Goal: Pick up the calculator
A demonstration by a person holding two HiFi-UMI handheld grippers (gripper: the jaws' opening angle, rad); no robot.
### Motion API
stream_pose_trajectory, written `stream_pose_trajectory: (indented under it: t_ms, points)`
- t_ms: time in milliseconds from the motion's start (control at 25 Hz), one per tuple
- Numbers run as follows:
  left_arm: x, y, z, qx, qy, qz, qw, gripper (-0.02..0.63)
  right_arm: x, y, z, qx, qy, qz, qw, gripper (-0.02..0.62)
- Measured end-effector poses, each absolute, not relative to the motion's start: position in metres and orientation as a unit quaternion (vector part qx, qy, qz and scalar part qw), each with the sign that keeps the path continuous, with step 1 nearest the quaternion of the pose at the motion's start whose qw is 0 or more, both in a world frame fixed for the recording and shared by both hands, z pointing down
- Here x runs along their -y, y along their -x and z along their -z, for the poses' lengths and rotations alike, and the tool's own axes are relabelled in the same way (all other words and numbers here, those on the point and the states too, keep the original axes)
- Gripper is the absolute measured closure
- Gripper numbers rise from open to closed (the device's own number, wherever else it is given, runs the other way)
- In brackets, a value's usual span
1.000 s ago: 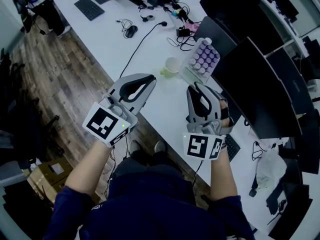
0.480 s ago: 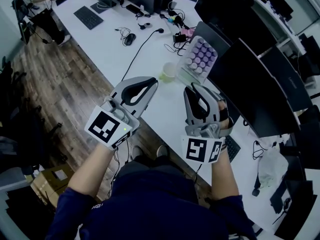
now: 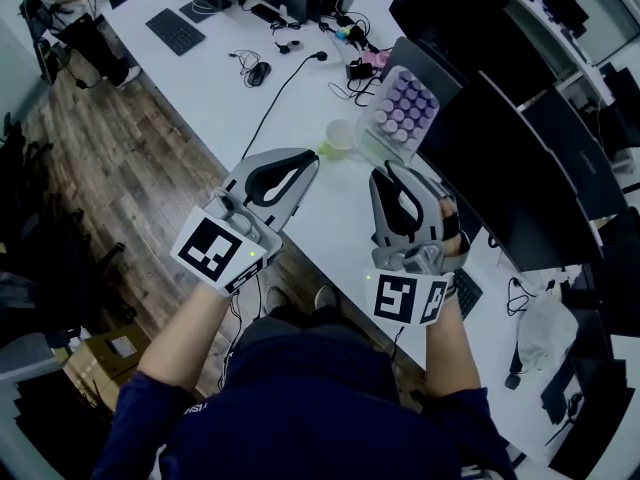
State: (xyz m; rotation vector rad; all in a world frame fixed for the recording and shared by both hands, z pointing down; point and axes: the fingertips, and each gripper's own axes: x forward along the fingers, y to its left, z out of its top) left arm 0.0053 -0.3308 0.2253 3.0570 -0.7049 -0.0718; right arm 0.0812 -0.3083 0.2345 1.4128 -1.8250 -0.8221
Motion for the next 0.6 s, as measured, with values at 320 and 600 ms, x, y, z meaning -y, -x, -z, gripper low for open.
stream_pose_trajectory:
  t_ms: [320,600]
  points:
    - [0.334,-0.01,-0.229,0.224,-0.974,0.02,0.005,0.565,0.309,-0.086,-0.236,0.701,-0.542,0.313,0.34,0.518]
    - [0.337,-0.017,-0.232,0.221,-0.975,0.019,0.008,0.565,0.311,-0.092,-0.239,0.701,-0.542,0.31,0.343,0.518]
